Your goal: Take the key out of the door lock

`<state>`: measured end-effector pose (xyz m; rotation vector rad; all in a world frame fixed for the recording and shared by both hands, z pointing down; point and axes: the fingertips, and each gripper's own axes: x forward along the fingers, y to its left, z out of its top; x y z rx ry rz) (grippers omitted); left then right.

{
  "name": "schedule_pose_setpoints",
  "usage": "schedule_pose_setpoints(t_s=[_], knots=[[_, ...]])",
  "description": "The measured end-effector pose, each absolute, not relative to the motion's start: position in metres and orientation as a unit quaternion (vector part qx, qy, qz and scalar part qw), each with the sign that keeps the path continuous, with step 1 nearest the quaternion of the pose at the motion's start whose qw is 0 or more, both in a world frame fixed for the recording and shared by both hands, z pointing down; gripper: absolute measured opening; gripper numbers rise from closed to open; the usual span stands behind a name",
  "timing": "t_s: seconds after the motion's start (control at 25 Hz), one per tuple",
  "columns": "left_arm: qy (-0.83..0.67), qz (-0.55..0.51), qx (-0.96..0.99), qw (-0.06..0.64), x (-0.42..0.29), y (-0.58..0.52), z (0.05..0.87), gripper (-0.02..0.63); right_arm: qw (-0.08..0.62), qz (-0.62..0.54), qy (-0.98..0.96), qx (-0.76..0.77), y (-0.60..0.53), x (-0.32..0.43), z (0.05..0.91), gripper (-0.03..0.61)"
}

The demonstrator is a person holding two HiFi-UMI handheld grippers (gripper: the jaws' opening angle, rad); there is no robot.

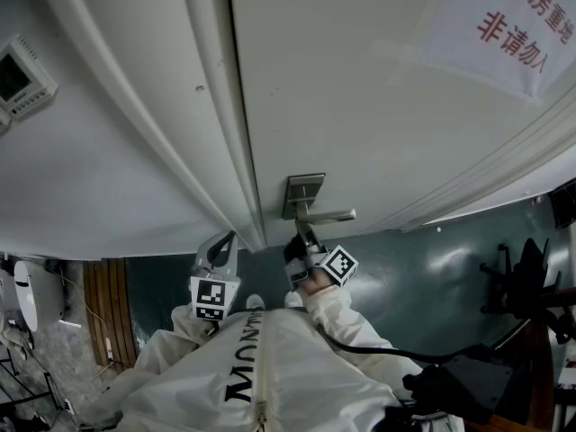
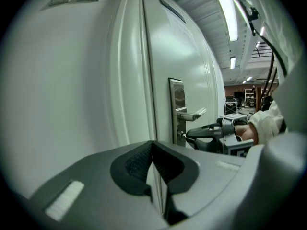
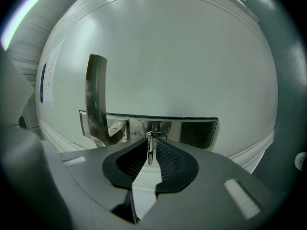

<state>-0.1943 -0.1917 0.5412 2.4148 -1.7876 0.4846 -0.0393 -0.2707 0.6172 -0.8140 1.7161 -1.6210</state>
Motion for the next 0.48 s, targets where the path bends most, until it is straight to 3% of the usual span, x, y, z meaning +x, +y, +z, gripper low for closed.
schedule_pose_setpoints(t_s=[0.48], knots=[[-0.59, 0.161, 0.79, 0.052, -0.195, -0.1922, 0.5432, 0.0, 0.314, -0.617, 0.654, -0.305, -0.2724, -0.0411, 0.6179, 0.029]])
